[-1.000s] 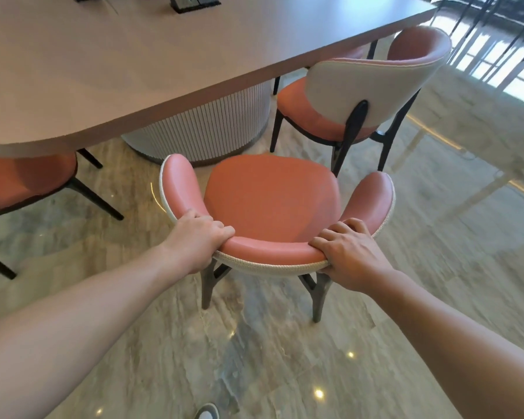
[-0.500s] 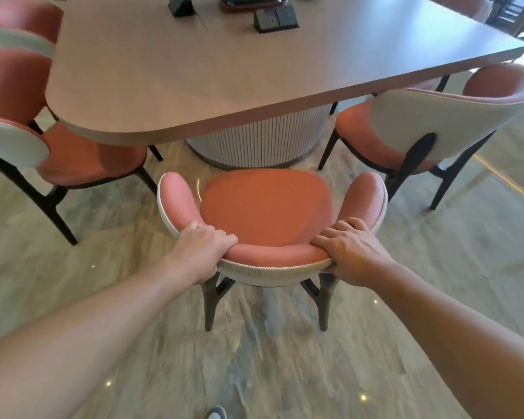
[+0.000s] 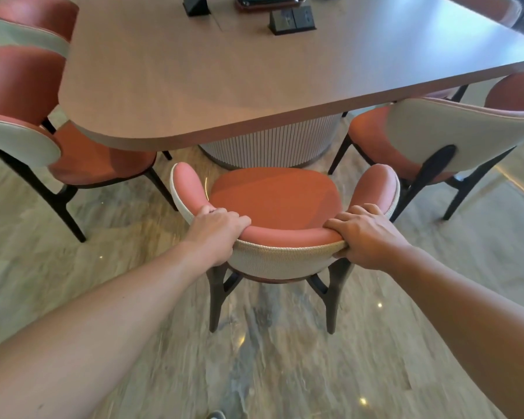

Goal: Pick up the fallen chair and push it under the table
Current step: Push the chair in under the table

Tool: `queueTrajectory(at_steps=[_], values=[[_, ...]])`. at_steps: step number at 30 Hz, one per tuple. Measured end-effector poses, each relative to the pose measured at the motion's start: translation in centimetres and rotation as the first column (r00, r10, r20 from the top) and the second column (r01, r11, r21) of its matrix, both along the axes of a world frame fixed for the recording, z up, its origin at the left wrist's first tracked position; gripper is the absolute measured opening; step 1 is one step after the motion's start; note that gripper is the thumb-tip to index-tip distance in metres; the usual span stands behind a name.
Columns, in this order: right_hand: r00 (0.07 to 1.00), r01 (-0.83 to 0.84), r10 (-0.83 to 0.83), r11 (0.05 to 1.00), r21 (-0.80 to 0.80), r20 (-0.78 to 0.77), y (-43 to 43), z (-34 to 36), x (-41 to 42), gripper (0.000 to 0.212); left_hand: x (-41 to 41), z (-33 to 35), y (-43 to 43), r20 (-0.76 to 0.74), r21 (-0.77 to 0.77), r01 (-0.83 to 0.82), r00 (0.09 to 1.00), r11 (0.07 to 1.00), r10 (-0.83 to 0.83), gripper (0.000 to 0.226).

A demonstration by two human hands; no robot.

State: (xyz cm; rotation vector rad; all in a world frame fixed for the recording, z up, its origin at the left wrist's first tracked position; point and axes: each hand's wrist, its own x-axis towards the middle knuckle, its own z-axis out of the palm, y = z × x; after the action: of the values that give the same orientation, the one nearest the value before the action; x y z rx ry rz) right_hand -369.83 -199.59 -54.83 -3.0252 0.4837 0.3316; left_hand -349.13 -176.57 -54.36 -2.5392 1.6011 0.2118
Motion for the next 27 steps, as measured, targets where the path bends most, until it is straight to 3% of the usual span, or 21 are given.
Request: queueTrajectory(at_steps=[27], values=[[0.994,-0.045,0.044,0.999,-0.003,-0.096,-10.3,1.8,2.3,0.05,-1.2,0.8,-8.8,-0.085,0.021,-0.137,0.987,0.99,0.138,0.043]])
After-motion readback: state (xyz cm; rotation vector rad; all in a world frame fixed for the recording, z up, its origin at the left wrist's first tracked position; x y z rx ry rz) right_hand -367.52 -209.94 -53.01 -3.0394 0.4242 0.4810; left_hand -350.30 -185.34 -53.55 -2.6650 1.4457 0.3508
